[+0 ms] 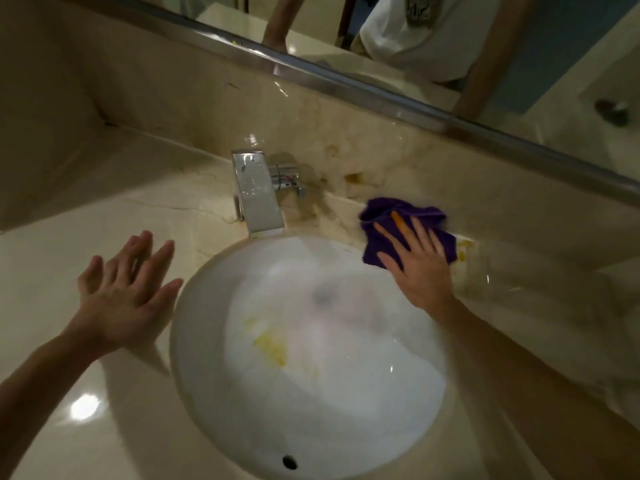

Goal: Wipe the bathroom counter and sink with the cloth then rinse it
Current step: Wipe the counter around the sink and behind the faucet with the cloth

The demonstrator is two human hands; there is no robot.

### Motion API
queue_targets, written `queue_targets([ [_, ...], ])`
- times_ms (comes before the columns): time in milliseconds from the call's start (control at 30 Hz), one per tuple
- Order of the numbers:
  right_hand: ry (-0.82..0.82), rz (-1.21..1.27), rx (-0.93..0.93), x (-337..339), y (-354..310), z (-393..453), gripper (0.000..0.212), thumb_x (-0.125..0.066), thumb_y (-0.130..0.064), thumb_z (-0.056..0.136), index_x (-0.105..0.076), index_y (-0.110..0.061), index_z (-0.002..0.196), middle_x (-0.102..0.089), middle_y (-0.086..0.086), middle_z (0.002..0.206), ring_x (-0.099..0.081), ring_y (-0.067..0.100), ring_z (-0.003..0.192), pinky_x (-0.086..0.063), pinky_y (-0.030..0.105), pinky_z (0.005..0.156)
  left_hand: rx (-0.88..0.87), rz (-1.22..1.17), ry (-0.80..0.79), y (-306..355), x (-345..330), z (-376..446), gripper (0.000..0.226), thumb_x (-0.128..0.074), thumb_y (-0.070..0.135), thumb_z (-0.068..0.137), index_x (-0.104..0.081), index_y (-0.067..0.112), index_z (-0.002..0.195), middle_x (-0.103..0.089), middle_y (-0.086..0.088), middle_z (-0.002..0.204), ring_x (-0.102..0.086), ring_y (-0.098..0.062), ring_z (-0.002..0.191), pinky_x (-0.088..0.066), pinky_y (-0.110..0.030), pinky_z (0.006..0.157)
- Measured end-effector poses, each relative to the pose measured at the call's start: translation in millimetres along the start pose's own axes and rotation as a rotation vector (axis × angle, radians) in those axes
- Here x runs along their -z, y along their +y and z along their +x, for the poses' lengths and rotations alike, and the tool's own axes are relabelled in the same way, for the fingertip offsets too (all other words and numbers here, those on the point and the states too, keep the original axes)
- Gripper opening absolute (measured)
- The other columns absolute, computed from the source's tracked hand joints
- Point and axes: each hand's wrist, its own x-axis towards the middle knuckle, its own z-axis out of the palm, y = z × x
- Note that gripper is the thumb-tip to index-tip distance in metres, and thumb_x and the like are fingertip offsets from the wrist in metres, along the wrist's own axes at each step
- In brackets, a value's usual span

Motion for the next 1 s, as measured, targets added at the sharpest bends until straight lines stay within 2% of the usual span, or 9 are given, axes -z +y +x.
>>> queue_targets([
  [100,0.015,0.017,-0.167,0.2,23.3,-33.9,0.068,-0.016,-0.058,0.110,-0.053,-0.022,0.153,-0.050,0.010,0.160,-0.043,0.036,0.149,-0.036,0.053,0.119,0.021,0.016,0.022,4.2,0.3,-2.1,0.070,-0.002,0.078,0.085,0.011,0.056,0.150,0.018,0.009,0.166,0.016,-0.010,0.151,0.012,-0.041,0.120],
  [267,0.065,0.050,-0.258,-4.1,-49.9,-4.1,0.061,-0.015,-0.052,0.111,-0.047,-0.028,0.156,-0.054,0.012,0.156,-0.042,0.039,0.149,-0.033,0.054,0.119,0.017,0.022,0.024,6.4,1.2,-3.1,0.075,-0.001,0.077,0.085,0.004,0.049,0.155,0.014,0.005,0.167,0.011,-0.015,0.154,0.010,-0.046,0.121],
  [367,0.148,0.061,-0.142,-15.6,-109.7,26.5,0.050,-0.028,-0.047,0.111,-0.050,-0.031,0.154,-0.054,0.007,0.157,-0.046,0.035,0.147,-0.030,0.051,0.117,0.022,0.037,0.060,6.9,-0.9,-2.9,0.072,-0.006,0.073,0.089,0.000,0.047,0.156,0.007,0.003,0.168,0.006,-0.015,0.154,0.005,-0.048,0.122],
  [500,0.160,0.156,0.072,-11.2,-180.6,75.9,0.052,-0.031,-0.043,0.107,-0.057,-0.026,0.149,-0.060,0.009,0.150,-0.055,0.035,0.137,-0.037,0.051,0.113,0.026,0.040,0.104,7.0,-3.3,-4.2,0.067,-0.011,0.069,0.093,-0.003,0.048,0.156,0.001,0.002,0.169,0.002,-0.015,0.154,0.003,-0.047,0.121],
  [567,0.103,0.103,0.186,-8.1,-173.8,83.7,0.057,-0.029,-0.048,0.103,-0.050,-0.030,0.154,-0.056,0.005,0.154,-0.053,0.031,0.137,-0.033,0.049,0.112,0.016,0.049,0.096,6.1,-2.1,-4.1,0.066,-0.010,0.069,0.093,0.000,0.049,0.155,0.003,0.003,0.168,0.004,-0.015,0.154,0.005,-0.047,0.121],
  [667,0.112,-0.039,0.271,-13.8,-117.9,68.7,0.056,-0.032,-0.057,0.106,-0.035,-0.040,0.160,-0.045,-0.001,0.163,-0.044,0.025,0.147,-0.028,0.047,0.113,-0.010,0.040,0.082,5.1,-1.6,-6.2,0.065,-0.010,0.070,0.093,0.002,0.051,0.154,0.008,0.005,0.168,0.008,-0.014,0.154,0.008,-0.044,0.120],
  [767,0.102,-0.088,0.104,-16.8,-57.4,29.4,0.056,-0.034,-0.058,0.107,-0.035,-0.042,0.160,-0.044,-0.002,0.163,-0.043,0.024,0.148,-0.029,0.048,0.117,-0.005,0.022,0.065,3.9,-1.6,-5.5,0.064,-0.010,0.072,0.092,0.004,0.055,0.152,0.010,0.007,0.168,0.008,-0.014,0.154,0.010,-0.040,0.119],
  [867,0.088,-0.074,-0.190,-11.7,-9.2,-16.1,0.055,-0.030,-0.055,0.108,-0.041,-0.036,0.158,-0.051,0.004,0.158,-0.046,0.029,0.146,-0.034,0.052,0.117,0.030,0.015,0.072,4.6,-3.1,-4.5,0.063,-0.012,0.074,0.091,0.003,0.058,0.150,0.003,0.004,0.168,0.002,-0.017,0.154,0.005,-0.041,0.118],
  [1000,0.045,-0.031,-0.394,-1.2,-1.7,-32.1,0.059,-0.027,-0.049,0.108,-0.047,-0.021,0.156,-0.053,0.017,0.156,-0.043,0.039,0.148,-0.035,0.059,0.119,0.035,0.013,0.074,4.3,-3.3,-3.9,0.064,-0.013,0.074,0.091,0.000,0.057,0.151,-0.001,0.003,0.168,-0.003,-0.019,0.154,0.003,-0.041,0.118],
])
